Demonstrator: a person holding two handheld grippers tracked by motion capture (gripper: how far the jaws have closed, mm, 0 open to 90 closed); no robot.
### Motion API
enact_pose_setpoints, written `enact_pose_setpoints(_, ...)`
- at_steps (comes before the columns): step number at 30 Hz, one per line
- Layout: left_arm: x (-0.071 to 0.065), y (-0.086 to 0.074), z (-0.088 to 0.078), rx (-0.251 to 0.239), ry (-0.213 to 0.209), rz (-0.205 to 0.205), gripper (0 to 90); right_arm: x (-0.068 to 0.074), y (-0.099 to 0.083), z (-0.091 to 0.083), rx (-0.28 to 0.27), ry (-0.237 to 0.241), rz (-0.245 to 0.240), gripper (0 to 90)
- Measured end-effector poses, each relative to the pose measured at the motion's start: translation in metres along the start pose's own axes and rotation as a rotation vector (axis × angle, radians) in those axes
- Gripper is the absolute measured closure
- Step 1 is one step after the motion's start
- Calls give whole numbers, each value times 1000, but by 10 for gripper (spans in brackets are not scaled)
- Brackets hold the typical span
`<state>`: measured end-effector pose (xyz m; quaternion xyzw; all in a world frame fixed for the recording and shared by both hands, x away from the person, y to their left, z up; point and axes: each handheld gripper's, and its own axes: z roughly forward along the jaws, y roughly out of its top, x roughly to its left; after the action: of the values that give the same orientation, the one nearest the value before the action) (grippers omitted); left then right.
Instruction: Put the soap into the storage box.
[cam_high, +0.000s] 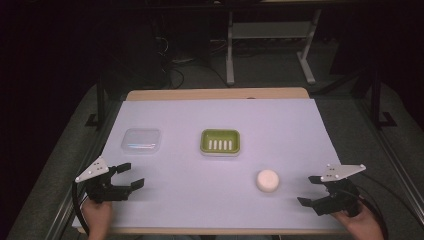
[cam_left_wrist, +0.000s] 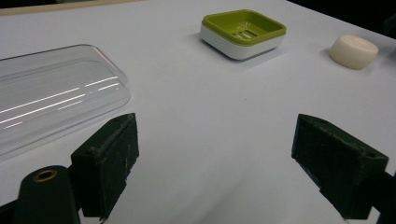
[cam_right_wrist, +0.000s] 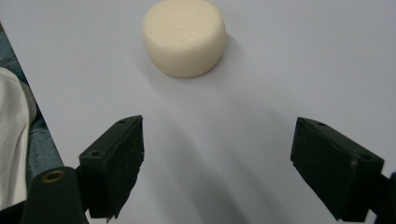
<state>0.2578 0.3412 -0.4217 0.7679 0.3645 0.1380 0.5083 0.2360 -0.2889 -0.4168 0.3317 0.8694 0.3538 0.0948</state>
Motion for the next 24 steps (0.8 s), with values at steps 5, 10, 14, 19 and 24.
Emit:
enact_pose_setpoints(5,-2,0,1,-3,4,7,145,4,5,2,10,4,-11,163)
enact_pose_setpoints(10,-2,0,0,1,5,9,145,5,11,6,37,36,-11,150)
enact_pose_setpoints(14,-2,0,0,1,6,9,145,6,19,13,72,38,-21,141)
enact_pose_setpoints(19,-2,0,-1,1,7,9,145,7,32,21,94,54,-39,141)
enact_pose_setpoints(24,0,-1,-3,-5,11,5,145,6,42,23,95,63,-53,143)
